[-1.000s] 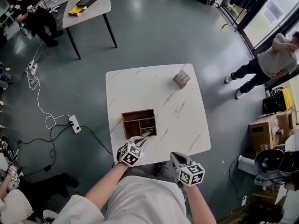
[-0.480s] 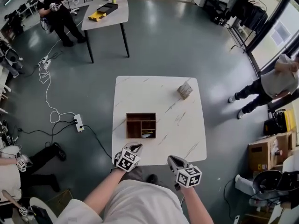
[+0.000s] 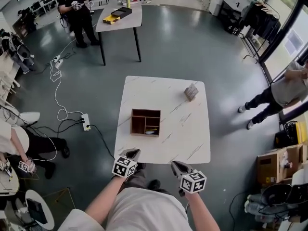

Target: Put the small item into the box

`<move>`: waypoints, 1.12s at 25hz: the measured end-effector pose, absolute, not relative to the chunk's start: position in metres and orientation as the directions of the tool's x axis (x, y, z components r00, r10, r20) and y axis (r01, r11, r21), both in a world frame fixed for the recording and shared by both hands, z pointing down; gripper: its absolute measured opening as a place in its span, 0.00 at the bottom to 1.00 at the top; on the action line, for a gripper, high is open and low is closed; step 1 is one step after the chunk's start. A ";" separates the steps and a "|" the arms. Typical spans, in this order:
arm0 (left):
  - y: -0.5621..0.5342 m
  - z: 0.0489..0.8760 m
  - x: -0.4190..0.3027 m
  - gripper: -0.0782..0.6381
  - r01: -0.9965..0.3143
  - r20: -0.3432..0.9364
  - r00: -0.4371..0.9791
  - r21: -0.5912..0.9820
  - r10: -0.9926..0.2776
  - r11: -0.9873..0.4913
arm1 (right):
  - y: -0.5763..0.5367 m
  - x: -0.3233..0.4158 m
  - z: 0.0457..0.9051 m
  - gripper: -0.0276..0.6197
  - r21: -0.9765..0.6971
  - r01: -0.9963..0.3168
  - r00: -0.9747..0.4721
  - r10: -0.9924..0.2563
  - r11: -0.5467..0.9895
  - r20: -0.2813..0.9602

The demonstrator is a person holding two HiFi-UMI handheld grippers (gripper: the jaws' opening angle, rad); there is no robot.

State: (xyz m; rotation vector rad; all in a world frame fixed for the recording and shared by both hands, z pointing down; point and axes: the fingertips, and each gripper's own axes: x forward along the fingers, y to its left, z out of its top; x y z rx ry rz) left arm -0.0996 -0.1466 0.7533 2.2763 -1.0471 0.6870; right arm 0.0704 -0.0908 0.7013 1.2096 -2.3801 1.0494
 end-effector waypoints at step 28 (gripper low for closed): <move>0.000 0.696 -0.154 0.13 -0.863 0.579 0.504 0.300 -0.641 -0.407 | -0.026 0.081 0.666 0.09 -0.359 -0.750 -0.661 -0.597 0.556 0.455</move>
